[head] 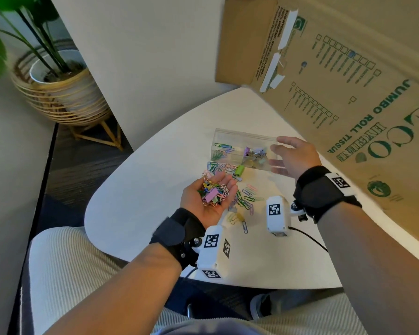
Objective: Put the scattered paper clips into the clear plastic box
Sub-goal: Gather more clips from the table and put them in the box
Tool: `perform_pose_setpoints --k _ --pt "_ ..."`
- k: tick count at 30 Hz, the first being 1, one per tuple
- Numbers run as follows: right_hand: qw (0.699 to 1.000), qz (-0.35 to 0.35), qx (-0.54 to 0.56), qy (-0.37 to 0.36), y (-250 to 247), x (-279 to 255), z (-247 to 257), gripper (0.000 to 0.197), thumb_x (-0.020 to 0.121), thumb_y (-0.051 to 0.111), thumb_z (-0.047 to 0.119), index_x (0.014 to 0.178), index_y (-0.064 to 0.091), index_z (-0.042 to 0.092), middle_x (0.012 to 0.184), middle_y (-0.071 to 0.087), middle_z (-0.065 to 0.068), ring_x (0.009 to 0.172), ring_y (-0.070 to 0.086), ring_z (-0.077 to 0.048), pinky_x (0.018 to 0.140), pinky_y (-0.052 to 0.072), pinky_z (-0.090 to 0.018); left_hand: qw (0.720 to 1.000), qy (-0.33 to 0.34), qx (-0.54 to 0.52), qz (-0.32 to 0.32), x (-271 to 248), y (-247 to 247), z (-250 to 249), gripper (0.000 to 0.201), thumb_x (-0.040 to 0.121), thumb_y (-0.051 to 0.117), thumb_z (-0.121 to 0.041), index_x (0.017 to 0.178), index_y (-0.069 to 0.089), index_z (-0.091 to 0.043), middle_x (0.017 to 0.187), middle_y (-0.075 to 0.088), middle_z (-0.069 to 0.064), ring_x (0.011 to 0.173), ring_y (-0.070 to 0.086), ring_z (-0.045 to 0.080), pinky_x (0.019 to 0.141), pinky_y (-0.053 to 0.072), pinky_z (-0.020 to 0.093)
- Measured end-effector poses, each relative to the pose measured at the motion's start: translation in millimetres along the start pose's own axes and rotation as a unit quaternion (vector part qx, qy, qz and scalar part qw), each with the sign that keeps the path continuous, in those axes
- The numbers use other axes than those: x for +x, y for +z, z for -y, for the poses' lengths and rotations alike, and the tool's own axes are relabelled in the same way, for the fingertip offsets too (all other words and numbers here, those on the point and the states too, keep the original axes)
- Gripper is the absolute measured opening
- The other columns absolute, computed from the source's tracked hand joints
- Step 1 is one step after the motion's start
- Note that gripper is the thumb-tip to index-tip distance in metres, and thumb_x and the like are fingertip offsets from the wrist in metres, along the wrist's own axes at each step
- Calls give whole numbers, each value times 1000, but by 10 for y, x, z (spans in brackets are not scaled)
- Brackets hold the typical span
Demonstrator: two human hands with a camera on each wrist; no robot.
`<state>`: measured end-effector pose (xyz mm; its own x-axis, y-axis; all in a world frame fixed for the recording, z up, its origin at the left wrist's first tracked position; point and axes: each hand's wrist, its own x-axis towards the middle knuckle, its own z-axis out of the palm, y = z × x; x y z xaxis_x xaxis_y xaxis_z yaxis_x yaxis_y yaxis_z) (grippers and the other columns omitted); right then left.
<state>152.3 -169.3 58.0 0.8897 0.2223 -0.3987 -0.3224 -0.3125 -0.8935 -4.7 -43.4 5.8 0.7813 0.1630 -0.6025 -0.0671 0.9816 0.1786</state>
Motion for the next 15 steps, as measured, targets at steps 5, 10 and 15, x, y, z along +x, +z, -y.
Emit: perform_pose_setpoints --k 5,10,15 --pt "991 -6 -95 -94 25 -195 -49 24 90 60 15 112 66 22 103 70 -4 78 67 -20 64 57 -31 1000 -1 -7 5 8 -23 -14 38 97 35 -25 96 61 2 85 70 19 71 71 31 69 59 42" --pt "945 152 -189 -218 166 -505 -65 17 87 67 13 89 73 30 79 72 3 70 65 -9 69 49 -26 1000 0 3 -2 27 40 -3 38 99 36 -25 96 63 3 86 70 20 70 71 32 65 60 40" --pt "890 254 -267 -270 320 -734 -95 21 80 75 13 95 77 27 108 71 5 70 55 3 70 45 -15 1000 -14 25 -7 -5 55 3 35 97 38 -26 103 61 -1 89 68 19 71 69 32 60 59 35"
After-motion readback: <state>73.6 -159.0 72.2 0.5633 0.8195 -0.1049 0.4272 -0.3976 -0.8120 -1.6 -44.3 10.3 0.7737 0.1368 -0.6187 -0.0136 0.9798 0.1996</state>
